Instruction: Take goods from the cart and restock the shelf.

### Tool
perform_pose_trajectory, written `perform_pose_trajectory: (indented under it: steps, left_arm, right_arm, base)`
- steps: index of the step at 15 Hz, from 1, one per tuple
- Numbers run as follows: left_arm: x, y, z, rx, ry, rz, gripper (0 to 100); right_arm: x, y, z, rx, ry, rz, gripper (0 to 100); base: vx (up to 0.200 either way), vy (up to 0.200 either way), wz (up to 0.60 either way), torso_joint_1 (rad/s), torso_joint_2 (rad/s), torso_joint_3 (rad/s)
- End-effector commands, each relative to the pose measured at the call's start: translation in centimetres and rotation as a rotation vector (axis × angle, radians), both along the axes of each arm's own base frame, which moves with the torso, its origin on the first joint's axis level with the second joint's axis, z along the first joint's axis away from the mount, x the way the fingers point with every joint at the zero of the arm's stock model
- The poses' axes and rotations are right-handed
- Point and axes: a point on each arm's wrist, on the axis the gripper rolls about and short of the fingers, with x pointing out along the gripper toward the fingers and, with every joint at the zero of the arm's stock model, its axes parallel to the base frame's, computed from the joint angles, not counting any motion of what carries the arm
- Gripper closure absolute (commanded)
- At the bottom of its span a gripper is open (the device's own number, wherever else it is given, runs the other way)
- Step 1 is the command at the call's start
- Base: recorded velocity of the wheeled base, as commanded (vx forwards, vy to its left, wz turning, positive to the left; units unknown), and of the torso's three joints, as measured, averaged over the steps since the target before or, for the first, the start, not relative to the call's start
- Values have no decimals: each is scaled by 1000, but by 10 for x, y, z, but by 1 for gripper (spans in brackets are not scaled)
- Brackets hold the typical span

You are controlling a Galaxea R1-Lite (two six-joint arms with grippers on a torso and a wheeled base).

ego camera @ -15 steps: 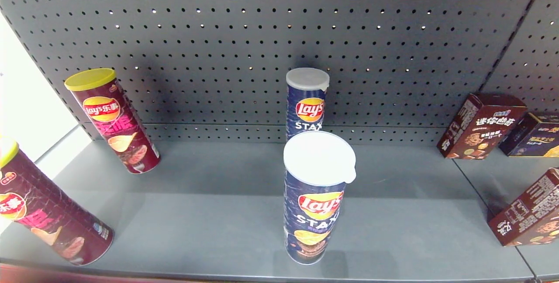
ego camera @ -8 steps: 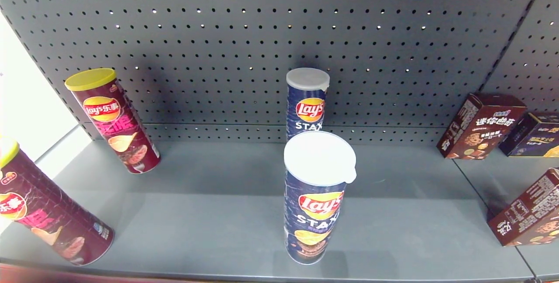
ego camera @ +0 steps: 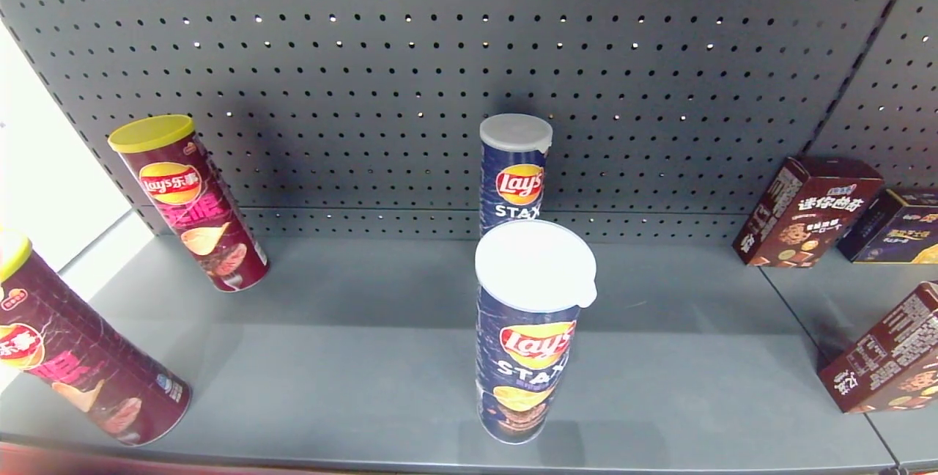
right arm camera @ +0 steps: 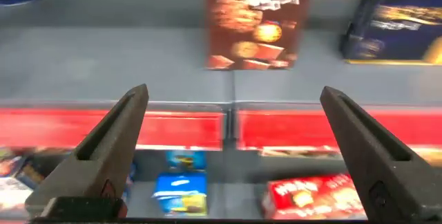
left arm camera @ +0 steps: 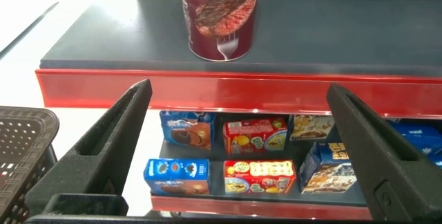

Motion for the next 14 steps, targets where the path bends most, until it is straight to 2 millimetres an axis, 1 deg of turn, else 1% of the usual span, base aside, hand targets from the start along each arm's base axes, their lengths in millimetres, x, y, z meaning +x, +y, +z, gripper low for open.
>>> perform_pose_trajectory:
  steps: [1,2,5,14]
  left_arm:
    - [0,0,0,2,3,-1,0]
    - [0,0,0,2,3,-2,0]
    - [0,0,0,-3,-1,5,0]
    - [0,0,0,-3,1,4,0]
  right_arm:
    - [1,2,-5,-19,37,104,0]
    - [0,3,-5,-59,49,138,0]
    - [1,3,-5,-14,42,127,0]
    - [1,3,-5,-10,43,125,0]
  base:
    - [0,0,0,0,0,0]
    - [0,0,0,0,0,0]
    - [0,0,0,0,0,0]
    - [0,0,0,0,0,0]
